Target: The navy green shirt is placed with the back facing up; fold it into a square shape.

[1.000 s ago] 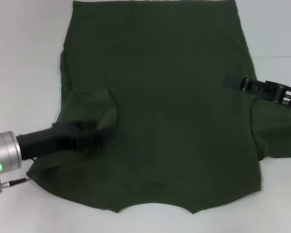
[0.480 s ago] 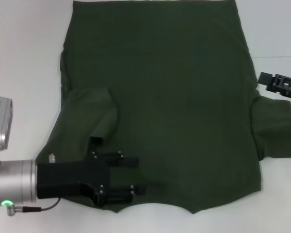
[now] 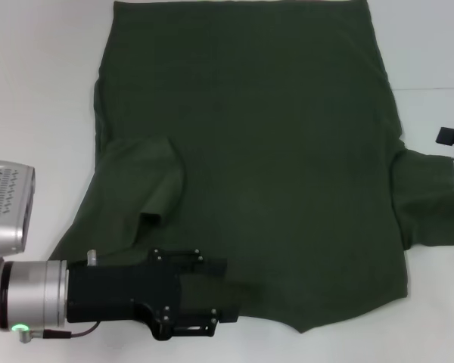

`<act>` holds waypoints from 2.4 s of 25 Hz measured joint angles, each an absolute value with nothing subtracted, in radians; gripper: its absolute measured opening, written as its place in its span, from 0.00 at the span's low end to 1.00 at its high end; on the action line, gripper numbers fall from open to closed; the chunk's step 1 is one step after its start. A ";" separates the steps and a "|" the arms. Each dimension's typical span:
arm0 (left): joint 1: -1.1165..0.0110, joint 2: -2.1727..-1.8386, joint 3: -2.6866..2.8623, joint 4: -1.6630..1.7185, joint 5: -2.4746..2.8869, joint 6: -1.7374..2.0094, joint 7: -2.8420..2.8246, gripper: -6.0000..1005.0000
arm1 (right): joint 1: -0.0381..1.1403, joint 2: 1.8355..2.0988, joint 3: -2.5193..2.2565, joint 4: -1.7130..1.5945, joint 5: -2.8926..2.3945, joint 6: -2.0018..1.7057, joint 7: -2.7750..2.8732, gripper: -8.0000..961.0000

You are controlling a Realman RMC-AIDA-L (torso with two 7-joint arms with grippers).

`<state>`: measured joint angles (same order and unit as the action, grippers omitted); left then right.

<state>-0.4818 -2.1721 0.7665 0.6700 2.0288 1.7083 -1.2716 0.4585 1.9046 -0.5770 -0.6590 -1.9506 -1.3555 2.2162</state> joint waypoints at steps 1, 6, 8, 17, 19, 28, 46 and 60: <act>-0.482 -2.172 0.768 0.670 2.036 1.703 -1.264 0.70 | 0.458 1.904 -0.566 -0.659 -1.959 -1.354 2.226 0.88; -0.483 -2.172 0.772 0.669 2.059 1.673 -1.253 0.70 | 0.452 1.900 -0.538 -0.663 -2.023 -1.311 2.290 0.88; -0.483 -2.172 0.772 0.669 2.059 1.671 -1.253 0.70 | 0.452 1.899 -0.537 -0.663 -2.059 -1.281 2.317 0.88; -0.485 -2.172 0.769 0.669 2.060 1.672 -1.252 0.70 | 0.448 1.907 -0.542 -0.644 -2.119 -1.220 2.340 0.86; -0.485 -2.172 0.767 0.669 2.060 1.672 -1.252 0.70 | 0.448 1.911 -0.543 -0.632 -2.126 -1.203 2.337 0.85; -0.489 -2.171 0.764 0.669 2.057 1.673 -1.257 0.70 | 0.454 1.920 -0.547 -0.597 -2.131 -1.150 2.319 0.82; -0.494 -2.169 0.763 0.669 2.058 1.672 -1.259 0.70 | 0.462 1.946 -0.538 -0.569 -2.122 -1.109 2.279 0.56; -0.495 -2.167 0.762 0.670 2.060 1.670 -1.263 0.70 | 0.462 1.944 -0.509 -0.567 -2.122 -1.102 2.277 0.11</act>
<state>-0.4951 -2.1675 0.7624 0.6702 2.0601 1.6705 -1.2631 0.4618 1.9436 -0.5088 -0.5670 -2.1215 -1.1022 2.2771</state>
